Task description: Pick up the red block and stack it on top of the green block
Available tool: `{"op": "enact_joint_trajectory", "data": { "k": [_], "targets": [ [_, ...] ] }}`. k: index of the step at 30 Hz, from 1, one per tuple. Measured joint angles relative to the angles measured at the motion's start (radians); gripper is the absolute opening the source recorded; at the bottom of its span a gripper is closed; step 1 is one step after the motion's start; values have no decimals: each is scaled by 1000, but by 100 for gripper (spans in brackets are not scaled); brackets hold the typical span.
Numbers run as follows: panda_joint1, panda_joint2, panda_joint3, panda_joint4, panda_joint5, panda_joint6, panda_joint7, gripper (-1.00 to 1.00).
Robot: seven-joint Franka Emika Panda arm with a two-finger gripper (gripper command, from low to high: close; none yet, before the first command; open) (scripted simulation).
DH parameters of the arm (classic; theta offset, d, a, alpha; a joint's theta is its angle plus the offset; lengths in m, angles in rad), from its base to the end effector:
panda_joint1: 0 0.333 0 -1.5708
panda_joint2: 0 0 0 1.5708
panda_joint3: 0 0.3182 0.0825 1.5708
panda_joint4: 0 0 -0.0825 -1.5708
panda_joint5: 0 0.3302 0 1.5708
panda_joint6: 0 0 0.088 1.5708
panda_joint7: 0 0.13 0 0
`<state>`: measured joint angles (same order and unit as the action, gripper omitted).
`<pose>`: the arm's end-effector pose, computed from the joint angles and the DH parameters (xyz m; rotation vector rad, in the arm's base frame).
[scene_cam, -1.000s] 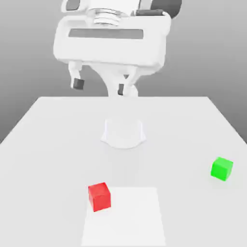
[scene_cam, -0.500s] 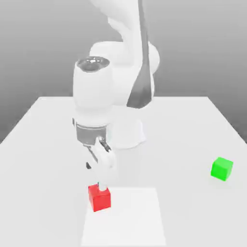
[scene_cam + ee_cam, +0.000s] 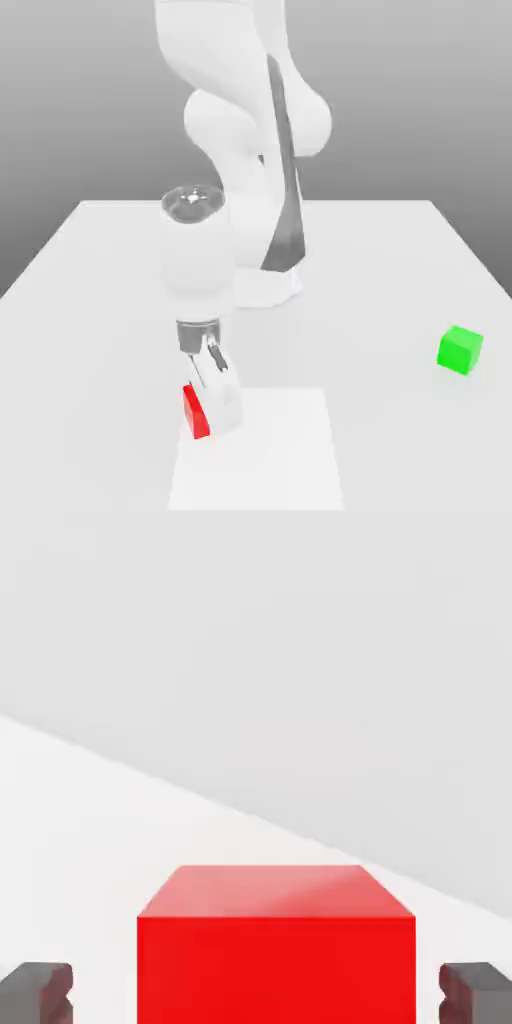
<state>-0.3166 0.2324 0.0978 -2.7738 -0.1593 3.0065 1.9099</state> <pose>0.3614 -0.0665 0.1782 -1.7307 2.6184 -0.0022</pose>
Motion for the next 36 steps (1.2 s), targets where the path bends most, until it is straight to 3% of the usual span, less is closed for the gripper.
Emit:
{"op": "enact_joint_trajectory", "data": {
  "k": [6, 21, 36],
  "targets": [
    [-5, -8, 6, 0, 3, -5, -1, -100],
    [-42, -249, 103, -36, 168, -210, -103, -100],
    [386, -300, 338, 2, 218, -293, 157, -100]
  ]
}}
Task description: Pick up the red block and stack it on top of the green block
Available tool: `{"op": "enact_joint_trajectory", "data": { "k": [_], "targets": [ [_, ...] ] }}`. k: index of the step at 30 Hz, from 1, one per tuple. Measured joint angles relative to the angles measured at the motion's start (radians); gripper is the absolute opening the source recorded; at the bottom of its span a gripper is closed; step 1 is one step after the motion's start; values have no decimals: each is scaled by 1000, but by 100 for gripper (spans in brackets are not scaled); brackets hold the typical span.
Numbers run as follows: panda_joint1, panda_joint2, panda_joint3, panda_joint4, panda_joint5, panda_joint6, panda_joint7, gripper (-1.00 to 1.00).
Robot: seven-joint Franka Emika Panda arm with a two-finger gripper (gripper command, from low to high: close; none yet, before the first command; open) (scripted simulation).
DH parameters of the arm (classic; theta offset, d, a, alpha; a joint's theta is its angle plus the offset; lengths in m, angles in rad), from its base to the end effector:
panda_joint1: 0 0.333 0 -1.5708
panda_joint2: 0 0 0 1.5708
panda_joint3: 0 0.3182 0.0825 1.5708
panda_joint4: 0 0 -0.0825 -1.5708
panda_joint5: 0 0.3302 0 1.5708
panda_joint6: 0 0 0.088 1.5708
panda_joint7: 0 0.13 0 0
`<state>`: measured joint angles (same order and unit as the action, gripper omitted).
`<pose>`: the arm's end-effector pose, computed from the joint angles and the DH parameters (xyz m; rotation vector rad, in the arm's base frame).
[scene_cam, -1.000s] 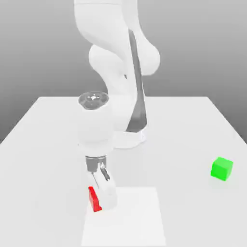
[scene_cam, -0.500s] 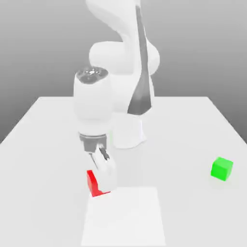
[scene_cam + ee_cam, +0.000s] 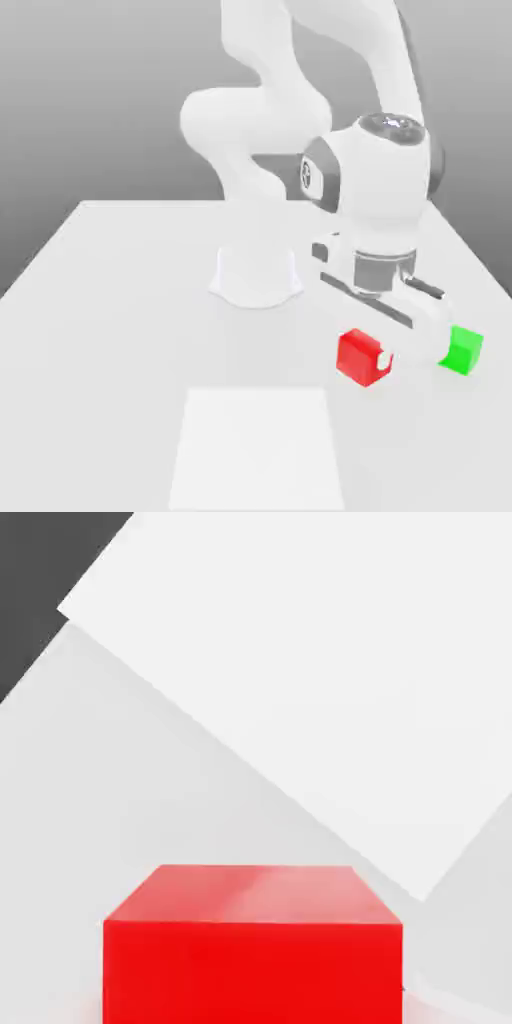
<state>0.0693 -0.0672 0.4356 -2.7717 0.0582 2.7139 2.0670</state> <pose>0.3206 0.1728 0.2604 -2.1691 2.2690 -0.0079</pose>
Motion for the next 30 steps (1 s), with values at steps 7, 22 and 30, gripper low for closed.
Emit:
{"op": "enact_joint_trajectory", "data": {
  "k": [7, 22, 30],
  "targets": [
    [161, -23, 125, 18, 43, -36, 111, -100],
    [242, 13, 239, 36, -12, 8, 250, -100],
    [224, 83, 233, 39, -144, 62, 343, -100]
  ]
}}
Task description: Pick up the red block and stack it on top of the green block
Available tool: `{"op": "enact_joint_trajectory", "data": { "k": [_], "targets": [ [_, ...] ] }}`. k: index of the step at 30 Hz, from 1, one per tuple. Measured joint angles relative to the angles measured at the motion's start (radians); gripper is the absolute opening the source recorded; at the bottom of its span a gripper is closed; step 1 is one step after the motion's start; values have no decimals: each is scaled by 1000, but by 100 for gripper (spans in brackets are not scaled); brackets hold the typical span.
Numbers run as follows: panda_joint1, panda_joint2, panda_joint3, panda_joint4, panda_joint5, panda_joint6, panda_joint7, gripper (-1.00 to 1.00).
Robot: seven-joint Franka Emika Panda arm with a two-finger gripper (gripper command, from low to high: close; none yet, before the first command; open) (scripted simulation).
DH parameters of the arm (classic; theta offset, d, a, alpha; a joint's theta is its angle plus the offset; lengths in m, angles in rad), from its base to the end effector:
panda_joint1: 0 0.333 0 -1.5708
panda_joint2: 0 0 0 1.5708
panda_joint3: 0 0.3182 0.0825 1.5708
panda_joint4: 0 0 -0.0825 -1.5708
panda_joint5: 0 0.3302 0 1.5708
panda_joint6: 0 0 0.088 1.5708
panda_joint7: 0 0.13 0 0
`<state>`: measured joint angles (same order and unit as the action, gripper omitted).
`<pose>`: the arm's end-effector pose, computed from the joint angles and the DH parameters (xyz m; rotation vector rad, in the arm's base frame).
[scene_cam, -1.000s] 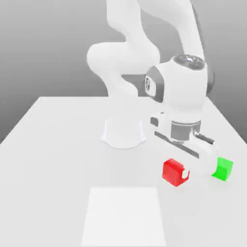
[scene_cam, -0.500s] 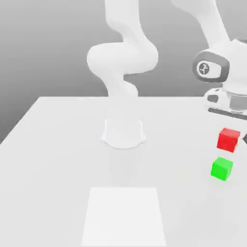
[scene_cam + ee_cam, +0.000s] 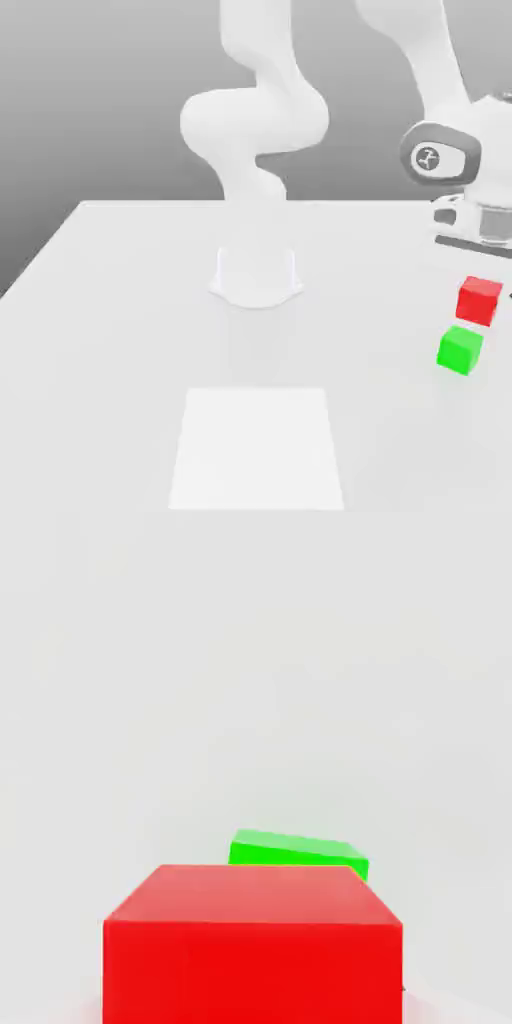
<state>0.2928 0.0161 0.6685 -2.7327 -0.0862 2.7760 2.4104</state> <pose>0.2154 0.3153 0.2501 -2.4077 1.9655 -0.0285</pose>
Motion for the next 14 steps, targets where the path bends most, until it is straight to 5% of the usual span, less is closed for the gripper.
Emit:
{"op": "enact_joint_trajectory", "data": {
  "k": [13, 14],
  "targets": [
    [44, 145, -101, 10, -234, 76, 170, -100],
    [50, 155, -110, 11, -246, 81, 179, 100]
  ]
}}
